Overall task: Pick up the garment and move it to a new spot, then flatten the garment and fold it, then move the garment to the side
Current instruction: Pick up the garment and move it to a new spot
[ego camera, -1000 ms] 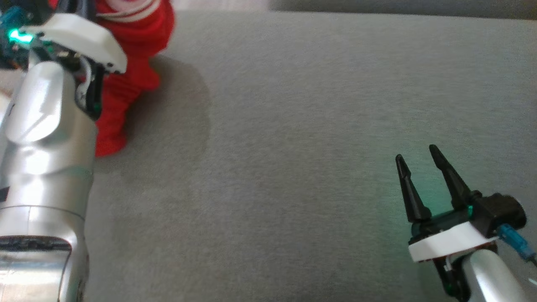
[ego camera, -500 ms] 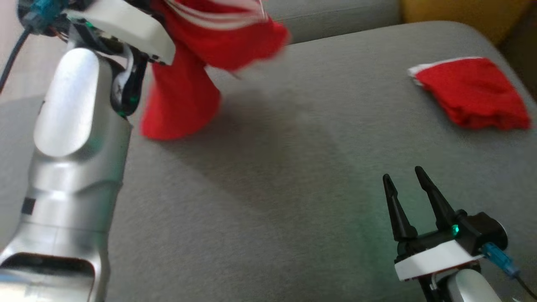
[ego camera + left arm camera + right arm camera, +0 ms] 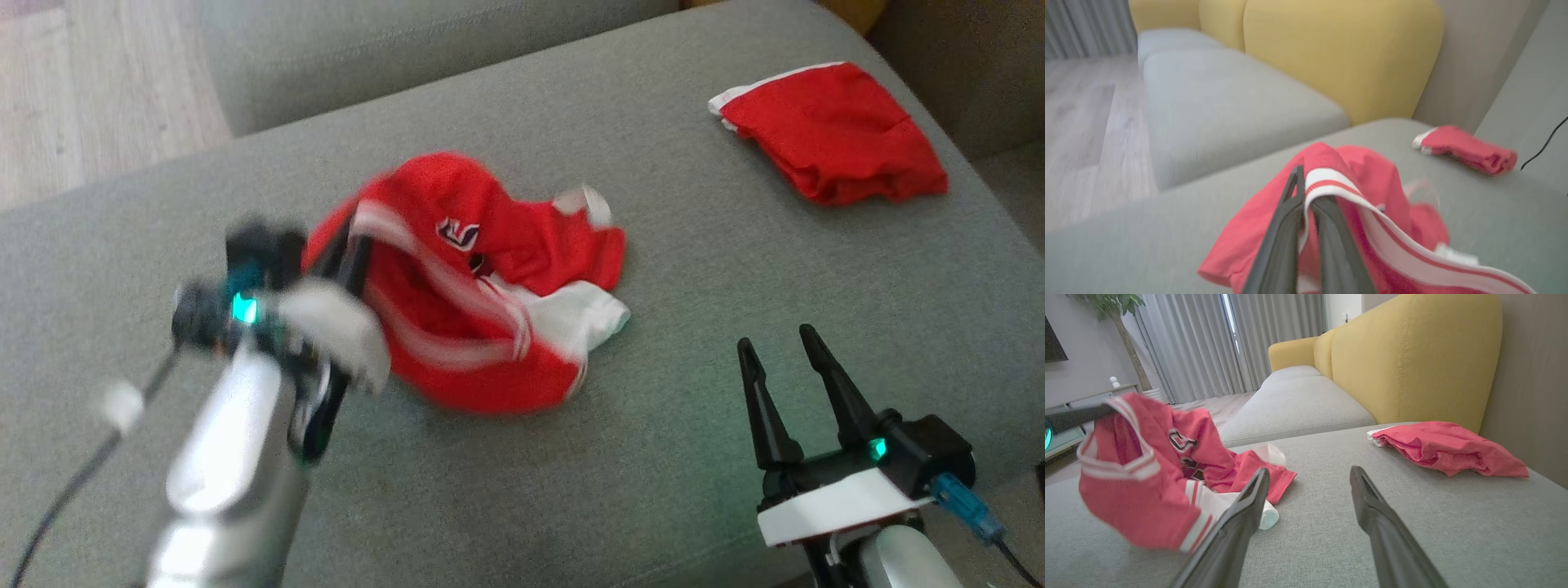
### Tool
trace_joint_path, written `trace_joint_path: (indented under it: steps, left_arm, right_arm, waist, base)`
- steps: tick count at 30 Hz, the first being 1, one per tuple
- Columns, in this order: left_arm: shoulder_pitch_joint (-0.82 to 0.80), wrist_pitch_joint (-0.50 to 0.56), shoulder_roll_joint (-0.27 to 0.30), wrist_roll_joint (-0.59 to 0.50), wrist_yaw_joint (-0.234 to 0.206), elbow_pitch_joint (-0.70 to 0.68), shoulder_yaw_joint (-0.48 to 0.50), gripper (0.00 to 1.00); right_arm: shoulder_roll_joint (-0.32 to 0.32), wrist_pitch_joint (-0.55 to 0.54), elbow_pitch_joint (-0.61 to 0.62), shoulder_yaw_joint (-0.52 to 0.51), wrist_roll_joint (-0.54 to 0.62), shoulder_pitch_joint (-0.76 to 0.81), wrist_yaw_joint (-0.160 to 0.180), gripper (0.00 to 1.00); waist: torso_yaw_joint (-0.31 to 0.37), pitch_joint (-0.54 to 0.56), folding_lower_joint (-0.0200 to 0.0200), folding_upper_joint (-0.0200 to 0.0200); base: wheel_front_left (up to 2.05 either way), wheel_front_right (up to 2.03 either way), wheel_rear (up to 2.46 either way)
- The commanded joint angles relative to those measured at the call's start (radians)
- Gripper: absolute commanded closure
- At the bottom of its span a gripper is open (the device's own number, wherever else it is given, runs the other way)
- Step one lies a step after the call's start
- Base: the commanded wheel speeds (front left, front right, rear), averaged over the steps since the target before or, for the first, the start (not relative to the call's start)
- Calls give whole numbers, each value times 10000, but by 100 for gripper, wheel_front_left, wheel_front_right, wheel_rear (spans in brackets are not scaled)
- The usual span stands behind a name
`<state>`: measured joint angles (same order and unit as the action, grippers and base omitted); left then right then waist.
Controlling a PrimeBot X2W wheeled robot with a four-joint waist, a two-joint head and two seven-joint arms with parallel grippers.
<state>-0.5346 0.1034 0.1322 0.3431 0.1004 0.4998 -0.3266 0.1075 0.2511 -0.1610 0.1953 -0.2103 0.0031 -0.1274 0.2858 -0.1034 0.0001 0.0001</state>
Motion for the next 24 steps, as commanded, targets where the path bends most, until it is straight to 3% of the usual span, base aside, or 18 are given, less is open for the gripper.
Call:
trace_joint_path:
  steps: [1, 6, 7, 8, 12, 16, 24]
  left_arm:
    - [-176, -349, 368, -75, -136, -187, 314, 100]
    - [626, -1704, 262, -408, -413, 556, 109, 100]
    - [696, -1949, 158, -377, -471, 689, 126, 65]
    - [747, -2239, 72, -366, -543, 789, 147, 0]
    - [1063, -3316, -173, -485, -872, 917, 155, 0]
    - [1828, -3625, -371, -604, -1288, 441, 266, 0]
    - [4321, -3649, -579, -1093, -1905, -2475, 945, 0]
  right_arm:
    - [-2, 107, 357, 178, -22, -228, -33, 0]
    - [6, 107, 347, 22, -11, -271, -33, 0]
    - [20, 107, 326, -31, 3, -260, -33, 0]
    - [36, 107, 292, -49, 13, -250, -33, 0]
    - [57, 107, 141, -94, 22, -164, -33, 0]
    - [31, 107, -23, -134, 32, 83, -33, 0]
    - [-74, 107, -161, -357, 28, 600, -33, 0]
  waist:
    - [-108, -207, -1, -1]
    - [-538, -441, -1, -1]
    - [-666, -443, -1, -1]
    - [-791, -415, -1, -1]
    - [-1312, -44, -1, -1]
    - [-1839, 587, -1, -1]
    - [-2711, 1513, -1, -1]
  base:
    - [0, 0, 0]
    - [0, 0, 0]
    - [0, 0, 0]
    - [0, 0, 0]
    - [0, 0, 0]
    - [0, 0, 0]
    - [0, 0, 0]
